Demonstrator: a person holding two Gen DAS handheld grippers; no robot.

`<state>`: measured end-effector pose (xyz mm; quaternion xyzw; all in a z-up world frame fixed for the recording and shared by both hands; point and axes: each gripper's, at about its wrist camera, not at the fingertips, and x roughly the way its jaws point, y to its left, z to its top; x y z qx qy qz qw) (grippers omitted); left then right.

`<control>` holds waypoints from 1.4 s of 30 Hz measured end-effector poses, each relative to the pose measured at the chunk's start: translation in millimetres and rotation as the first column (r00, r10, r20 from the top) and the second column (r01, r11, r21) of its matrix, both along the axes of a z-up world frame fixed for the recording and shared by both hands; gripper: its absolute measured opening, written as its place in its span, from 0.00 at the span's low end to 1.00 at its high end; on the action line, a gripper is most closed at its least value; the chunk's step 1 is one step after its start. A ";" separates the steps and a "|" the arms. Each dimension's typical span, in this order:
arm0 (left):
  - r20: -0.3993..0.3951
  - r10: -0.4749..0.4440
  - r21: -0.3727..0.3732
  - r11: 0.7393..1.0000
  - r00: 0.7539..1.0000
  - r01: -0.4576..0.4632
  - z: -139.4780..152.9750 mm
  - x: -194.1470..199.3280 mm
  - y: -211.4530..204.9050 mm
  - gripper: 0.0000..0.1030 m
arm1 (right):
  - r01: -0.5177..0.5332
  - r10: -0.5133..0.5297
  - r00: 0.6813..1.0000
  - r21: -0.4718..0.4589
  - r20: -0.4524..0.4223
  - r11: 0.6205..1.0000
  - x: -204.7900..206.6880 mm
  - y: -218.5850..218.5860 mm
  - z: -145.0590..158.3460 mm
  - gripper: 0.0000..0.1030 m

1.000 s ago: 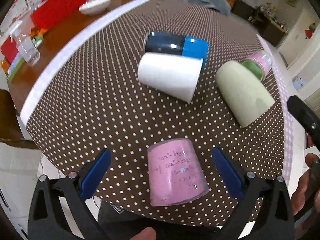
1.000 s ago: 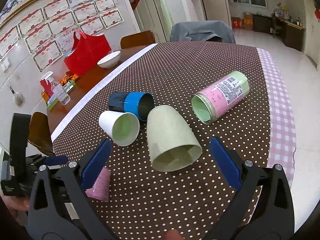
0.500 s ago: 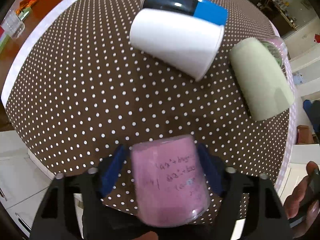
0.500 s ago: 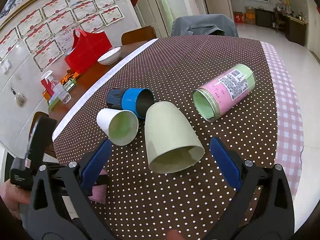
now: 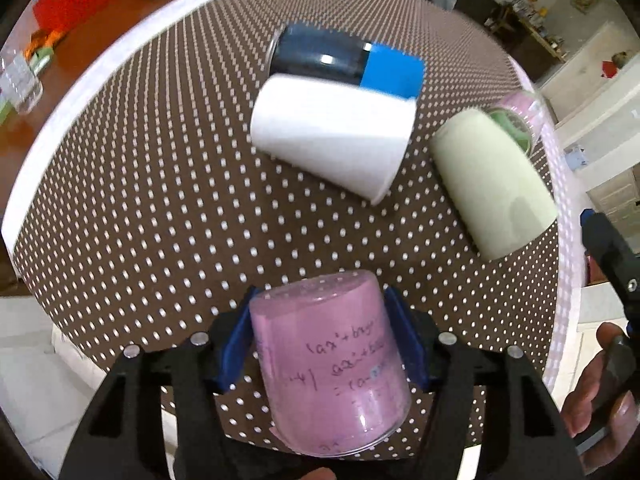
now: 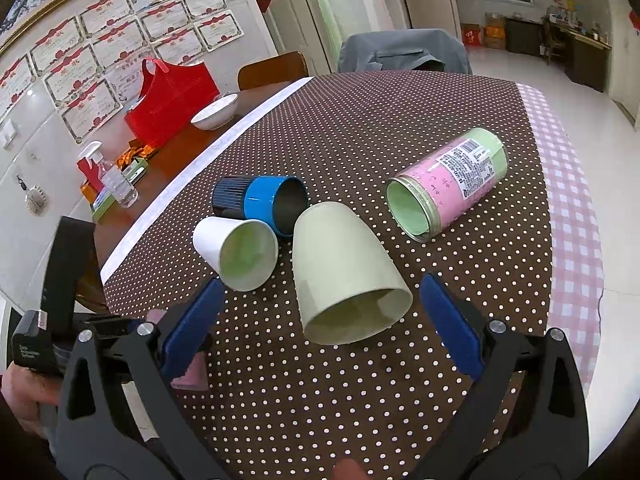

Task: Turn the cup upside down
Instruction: 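Close the left gripper around the pink cup and lift it, then turn the pink cup rim-down, set it on the table, open the left gripper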

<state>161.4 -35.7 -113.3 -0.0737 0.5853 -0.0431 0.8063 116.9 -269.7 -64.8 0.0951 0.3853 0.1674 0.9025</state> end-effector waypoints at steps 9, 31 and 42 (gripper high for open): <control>0.216 -0.082 0.057 0.996 0.973 0.072 36.8 -25.0 13.2 0.61 | 0.063 -0.062 0.998 -0.011 0.021 0.998 -19.5 6.7 8.3 0.94; 0.765 -0.294 0.236 0.956 0.573 0.174 11.9 -79.0 0.2 0.61 | 0.254 -0.247 0.958 -0.029 0.148 0.967 -115.8 40.0 3.6 0.94; 0.742 -0.430 0.350 0.903 0.514 0.250 -8.2 -88.8 -24.5 0.62 | 0.282 -0.274 0.946 -0.021 0.172 0.959 -129.2 31.5 4.3 0.94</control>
